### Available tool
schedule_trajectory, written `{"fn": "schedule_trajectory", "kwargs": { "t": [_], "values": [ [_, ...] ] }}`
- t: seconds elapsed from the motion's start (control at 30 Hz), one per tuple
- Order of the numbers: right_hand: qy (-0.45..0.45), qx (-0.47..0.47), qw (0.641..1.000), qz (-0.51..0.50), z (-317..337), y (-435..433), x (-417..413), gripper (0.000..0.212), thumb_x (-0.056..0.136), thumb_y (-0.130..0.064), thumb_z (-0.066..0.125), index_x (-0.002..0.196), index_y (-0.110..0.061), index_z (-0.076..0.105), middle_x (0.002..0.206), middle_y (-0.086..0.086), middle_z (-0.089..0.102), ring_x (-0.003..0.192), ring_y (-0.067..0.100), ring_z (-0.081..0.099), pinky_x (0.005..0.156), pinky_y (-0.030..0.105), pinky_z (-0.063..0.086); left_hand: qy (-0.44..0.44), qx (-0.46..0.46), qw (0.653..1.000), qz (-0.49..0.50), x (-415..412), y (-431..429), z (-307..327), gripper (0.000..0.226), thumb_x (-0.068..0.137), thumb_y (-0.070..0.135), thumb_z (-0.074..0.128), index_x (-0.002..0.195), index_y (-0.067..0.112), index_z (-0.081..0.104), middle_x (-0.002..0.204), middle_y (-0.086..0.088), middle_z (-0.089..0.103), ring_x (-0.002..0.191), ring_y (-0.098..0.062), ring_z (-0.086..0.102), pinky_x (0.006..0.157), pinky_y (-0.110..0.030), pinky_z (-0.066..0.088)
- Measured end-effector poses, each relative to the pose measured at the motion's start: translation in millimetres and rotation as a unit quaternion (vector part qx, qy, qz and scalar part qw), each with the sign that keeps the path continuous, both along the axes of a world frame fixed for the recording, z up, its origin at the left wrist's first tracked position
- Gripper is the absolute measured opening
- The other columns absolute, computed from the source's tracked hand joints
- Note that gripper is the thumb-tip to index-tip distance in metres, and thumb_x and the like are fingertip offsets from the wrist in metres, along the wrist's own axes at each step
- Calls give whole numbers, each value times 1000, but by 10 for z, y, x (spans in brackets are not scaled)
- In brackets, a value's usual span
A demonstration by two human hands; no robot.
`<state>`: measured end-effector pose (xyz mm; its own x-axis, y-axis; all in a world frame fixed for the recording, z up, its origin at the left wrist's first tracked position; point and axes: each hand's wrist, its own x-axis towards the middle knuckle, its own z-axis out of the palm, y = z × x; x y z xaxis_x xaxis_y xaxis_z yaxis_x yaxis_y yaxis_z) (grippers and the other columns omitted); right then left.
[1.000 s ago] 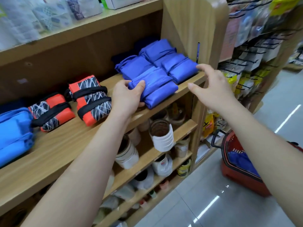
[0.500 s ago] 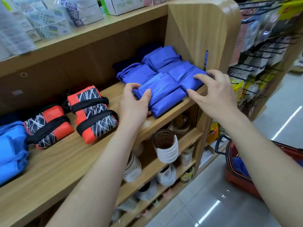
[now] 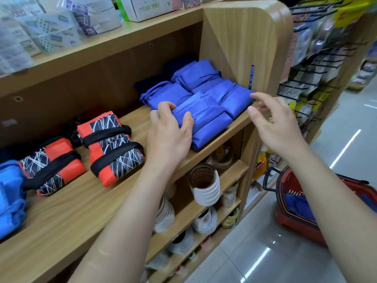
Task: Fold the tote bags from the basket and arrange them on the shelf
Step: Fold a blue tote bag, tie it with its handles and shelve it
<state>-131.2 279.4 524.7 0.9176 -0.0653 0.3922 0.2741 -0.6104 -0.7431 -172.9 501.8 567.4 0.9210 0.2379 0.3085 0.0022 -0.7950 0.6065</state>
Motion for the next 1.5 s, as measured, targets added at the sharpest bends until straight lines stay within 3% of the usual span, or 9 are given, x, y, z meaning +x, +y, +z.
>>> {"fn": "schedule_trajectory", "kwargs": {
  "t": [0.17,0.27,0.4,0.53,0.63,0.97,1.1,1.3,1.5],
  "values": [
    [-5,32,999,-10,-6,-26,-155,32,99,-33,51,131,-29,57,111,0,53,90,-9,50,79,6,34,-14,84,996,6,-28,87,36,41,97,46,45,125,16,45,126,-11,48,110,-30,50,80,-28,28],
    [-11,30,999,-20,-2,-64,-240,30,100,-32,51,128,-28,59,109,1,57,89,-1,53,77,7,36,-97,151,984,17,-112,93,77,36,97,40,47,121,14,52,120,-9,53,108,-30,51,79,-32,34],
    [-22,-37,998,-42,39,-181,-425,32,98,-30,53,129,-26,58,105,1,61,97,17,56,82,32,46,-210,112,968,-76,-254,-2,147,21,96,22,51,109,12,63,107,-3,61,91,-20,57,75,-26,40],
    [-37,-132,988,-77,94,-450,-681,33,93,-23,58,126,-23,60,102,2,62,98,25,57,85,43,49,-228,36,956,-183,-419,-176,111,18,92,10,54,100,14,70,97,5,66,83,-8,58,72,-24,47],
    [0,-182,978,-98,58,-718,-945,35,91,-28,55,126,-25,60,105,1,62,96,25,60,82,49,52,-190,-4,945,-265,-486,-374,-49,18,88,9,57,98,15,71,90,7,69,80,-6,61,73,-24,49],
    [170,-267,933,-172,-631,-1923,-1861,26,89,-19,60,113,-22,69,92,1,69,84,29,66,74,44,54,-8,-10,904,-428,-389,-1428,-1052,20,79,11,58,86,18,75,83,6,70,75,-12,64,72,-28,48],
    [227,-189,923,-246,-1068,-2638,-2104,26,89,-16,60,112,-23,69,86,-4,66,85,26,63,79,41,51,94,23,900,-426,-252,-2056,-1523,22,86,7,60,91,22,75,87,8,70,76,-9,63,73,-28,50],
    [283,-64,896,-335,-1665,-3722,-2304,28,91,-15,60,117,-20,67,93,-1,65,83,20,62,80,32,45,203,27,893,-401,-121,-3136,-2197,25,90,10,58,85,32,68,68,17,63,55,3,53,54,-11,33],
    [324,123,848,-402,-2241,-4447,-2271,30,95,-25,56,125,-28,58,101,-5,64,87,14,62,76,30,44,295,35,878,-375,71,-3988,-2814,22,92,13,55,94,24,73,85,14,67,83,-6,61,65,-10,36]
  ]
}}
